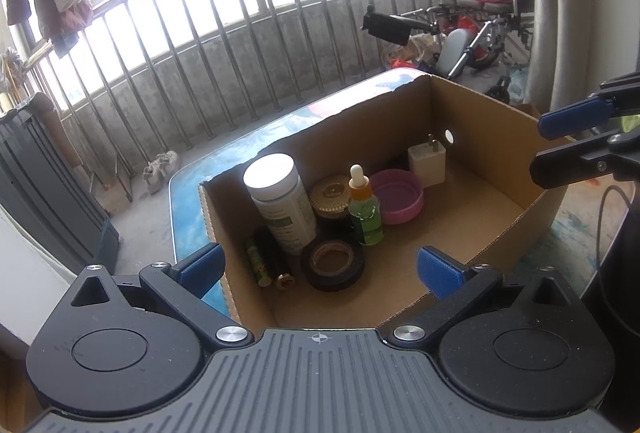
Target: Organize rigid objects
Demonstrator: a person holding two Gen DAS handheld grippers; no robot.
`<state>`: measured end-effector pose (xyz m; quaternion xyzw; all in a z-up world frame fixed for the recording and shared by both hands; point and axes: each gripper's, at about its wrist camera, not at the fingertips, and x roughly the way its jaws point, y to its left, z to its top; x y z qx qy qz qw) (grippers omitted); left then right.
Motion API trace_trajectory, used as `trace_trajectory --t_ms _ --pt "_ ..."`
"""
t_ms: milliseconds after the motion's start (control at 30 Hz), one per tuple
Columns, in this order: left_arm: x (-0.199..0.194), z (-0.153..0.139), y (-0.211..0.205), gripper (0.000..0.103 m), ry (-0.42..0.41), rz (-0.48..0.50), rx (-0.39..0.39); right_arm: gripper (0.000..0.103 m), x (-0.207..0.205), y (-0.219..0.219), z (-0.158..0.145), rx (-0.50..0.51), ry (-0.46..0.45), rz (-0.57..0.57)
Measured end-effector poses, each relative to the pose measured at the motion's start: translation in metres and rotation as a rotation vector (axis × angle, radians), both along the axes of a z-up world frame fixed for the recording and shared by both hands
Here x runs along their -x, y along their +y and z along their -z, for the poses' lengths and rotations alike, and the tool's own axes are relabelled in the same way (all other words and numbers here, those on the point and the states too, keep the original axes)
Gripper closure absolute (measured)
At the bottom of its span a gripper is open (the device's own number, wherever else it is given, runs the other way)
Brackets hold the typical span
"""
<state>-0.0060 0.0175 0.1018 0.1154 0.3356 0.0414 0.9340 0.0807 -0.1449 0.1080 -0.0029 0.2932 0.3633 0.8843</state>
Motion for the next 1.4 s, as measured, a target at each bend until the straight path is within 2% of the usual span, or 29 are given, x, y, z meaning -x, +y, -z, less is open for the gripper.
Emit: trace_trajectory --t_ms 1400 --pt "-0.0015 -0.0003 -0.0043 0.000 -0.003 -0.010 0.010 0.036 -0.0005 0.0006 -0.0012 -0.004 0.004 -0.014"
